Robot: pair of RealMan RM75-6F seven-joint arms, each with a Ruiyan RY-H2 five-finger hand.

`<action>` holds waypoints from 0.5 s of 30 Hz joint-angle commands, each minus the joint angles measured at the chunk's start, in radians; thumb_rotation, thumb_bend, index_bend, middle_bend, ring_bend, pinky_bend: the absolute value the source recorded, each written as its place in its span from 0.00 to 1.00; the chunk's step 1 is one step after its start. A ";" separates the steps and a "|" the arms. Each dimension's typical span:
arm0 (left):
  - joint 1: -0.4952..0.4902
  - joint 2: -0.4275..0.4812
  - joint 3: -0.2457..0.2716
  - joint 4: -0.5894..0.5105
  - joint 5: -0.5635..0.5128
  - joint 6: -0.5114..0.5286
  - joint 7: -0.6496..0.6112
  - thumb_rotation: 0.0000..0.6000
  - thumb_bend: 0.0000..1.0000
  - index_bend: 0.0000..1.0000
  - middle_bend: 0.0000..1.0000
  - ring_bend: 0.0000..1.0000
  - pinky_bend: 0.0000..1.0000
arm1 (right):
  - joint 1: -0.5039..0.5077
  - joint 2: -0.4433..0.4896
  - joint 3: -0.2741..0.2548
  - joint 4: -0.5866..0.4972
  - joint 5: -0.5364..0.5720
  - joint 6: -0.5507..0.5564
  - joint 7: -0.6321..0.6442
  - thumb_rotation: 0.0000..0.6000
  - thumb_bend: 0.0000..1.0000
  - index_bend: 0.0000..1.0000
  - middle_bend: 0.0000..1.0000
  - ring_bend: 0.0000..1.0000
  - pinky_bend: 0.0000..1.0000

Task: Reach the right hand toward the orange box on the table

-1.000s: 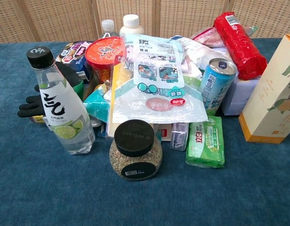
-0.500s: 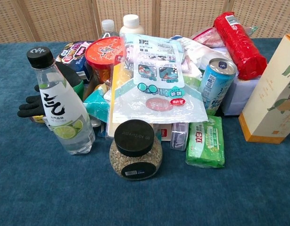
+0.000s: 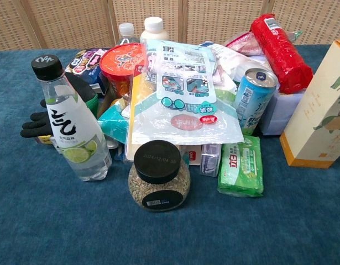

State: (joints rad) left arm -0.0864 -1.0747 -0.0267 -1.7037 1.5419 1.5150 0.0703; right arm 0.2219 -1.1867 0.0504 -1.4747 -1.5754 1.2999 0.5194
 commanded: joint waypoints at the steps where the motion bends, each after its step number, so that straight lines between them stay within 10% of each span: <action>1: 0.002 0.001 0.001 0.000 -0.002 0.001 0.002 0.92 0.34 0.00 0.09 0.15 0.00 | 0.022 0.013 -0.011 -0.025 -0.012 -0.031 0.029 0.78 0.23 0.00 0.00 0.00 0.00; 15: 0.014 -0.001 -0.003 0.021 -0.014 0.012 -0.024 0.93 0.34 0.00 0.09 0.15 0.00 | 0.098 0.029 -0.014 -0.061 -0.015 -0.111 0.119 0.74 0.24 0.00 0.00 0.00 0.00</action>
State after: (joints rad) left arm -0.0737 -1.0754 -0.0296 -1.6833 1.5292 1.5267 0.0476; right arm 0.3166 -1.1555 0.0355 -1.5360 -1.5924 1.1922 0.6361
